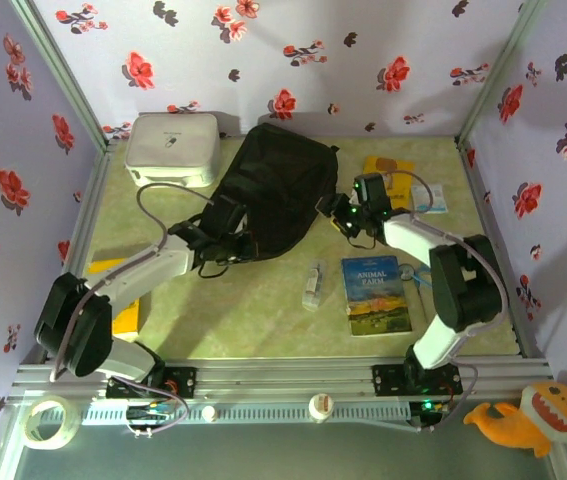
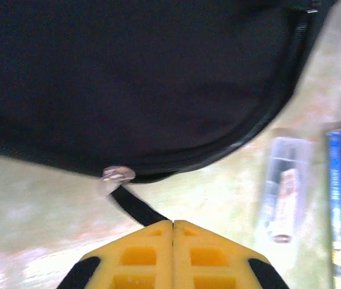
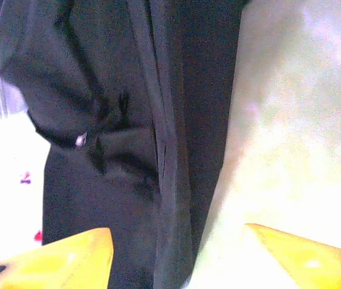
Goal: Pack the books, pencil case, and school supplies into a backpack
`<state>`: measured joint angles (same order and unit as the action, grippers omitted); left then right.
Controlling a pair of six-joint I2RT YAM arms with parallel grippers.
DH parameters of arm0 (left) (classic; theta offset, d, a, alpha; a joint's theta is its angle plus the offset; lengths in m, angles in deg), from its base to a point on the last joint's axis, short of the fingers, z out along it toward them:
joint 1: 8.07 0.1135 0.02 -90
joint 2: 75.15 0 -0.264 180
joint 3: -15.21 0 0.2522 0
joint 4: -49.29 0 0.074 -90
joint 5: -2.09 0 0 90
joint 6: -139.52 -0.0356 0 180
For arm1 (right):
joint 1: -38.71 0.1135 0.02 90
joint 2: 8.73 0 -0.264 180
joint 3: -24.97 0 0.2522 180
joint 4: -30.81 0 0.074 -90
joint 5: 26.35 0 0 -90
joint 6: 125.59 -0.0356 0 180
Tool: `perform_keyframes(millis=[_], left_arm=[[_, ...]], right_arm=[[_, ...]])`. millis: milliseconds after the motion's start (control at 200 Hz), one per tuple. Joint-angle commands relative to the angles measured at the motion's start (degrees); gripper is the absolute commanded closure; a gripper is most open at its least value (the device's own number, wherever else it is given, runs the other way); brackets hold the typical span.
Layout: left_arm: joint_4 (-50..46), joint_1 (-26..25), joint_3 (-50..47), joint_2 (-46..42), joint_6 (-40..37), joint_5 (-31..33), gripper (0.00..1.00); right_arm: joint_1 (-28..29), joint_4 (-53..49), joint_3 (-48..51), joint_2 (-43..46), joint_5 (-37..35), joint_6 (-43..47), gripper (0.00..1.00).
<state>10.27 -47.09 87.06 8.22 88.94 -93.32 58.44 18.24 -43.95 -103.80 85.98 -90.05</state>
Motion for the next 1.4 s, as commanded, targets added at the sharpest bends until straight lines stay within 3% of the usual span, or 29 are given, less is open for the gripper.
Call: perform_keyframes(millis=[0, 270, 395, 495, 615, 885, 980, 1155, 1215, 1320, 1395], left_arm=[[5.3, -0.9, 3.7, 2.1, -2.0, -4.4, 1.00], [6.6, -1.8, 9.2, 6.9, -3.2, -5.3, 1.00], [6.6, -1.8, 10.3, 7.8, -3.3, -5.3, 1.00], [5.5, -1.9, 10.1, 7.8, -3.1, -5.2, 1.00], [0.9, -1.9, 9.1, 5.8, -3.4, 0.0, 1.00], [-4.5, 0.4, 4.8, 1.7, -3.2, 5.9, 1.00], [-4.5, 1.3, 3.8, 1.4, -3.1, 6.4, 1.00], [-4.5, 1.8, 4.8, 3.0, -4.6, 5.7, 1.00], [-3.3, 1.5, 5.8, 3.9, -5.5, 3.1, 1.00], [-1.0, 0.1, 8.8, 5.8, -7.1, -1.0, 1.00], [-0.2, -1.3, 11.4, 7.6, -8.1, -3.0, 1.00]], right_arm=[[2.1, 0.8, 3.1, 1.5, 3.4, -7.3, 0.41], [5.8, 0.7, -0.8, -4.5, 3.7, -6.8, 0.44], [5.8, 0.3, -2.9, -7.8, 3.5, -5.7, 0.55], [4.3, -2.3, -4.7, -8.5, 0.0, -1.9, 0.71], [1.0, -6.5, -7.5, -9.2, -4.0, 3.9, 0.89], [-3.6, -10.7, -15.2, -14.2, -11.1, 14.7, 1.00], [-4.6, -14.9, -19.9, -17.0, -13.7, 16.0, 1.00], [-5.1, -13.9, -20.1, -16.0, -10.9, 15.1, 0.98], [-5.2, -12.5, -17.8, -13.5, -8.5, 13.4, 0.89], [-5.3, -10.3, -11.9, -8.0, -4.7, 8.4, 0.60], [-5.3, -8.4, -6.9, -3.9, -2.5, 2.7, 0.48]])
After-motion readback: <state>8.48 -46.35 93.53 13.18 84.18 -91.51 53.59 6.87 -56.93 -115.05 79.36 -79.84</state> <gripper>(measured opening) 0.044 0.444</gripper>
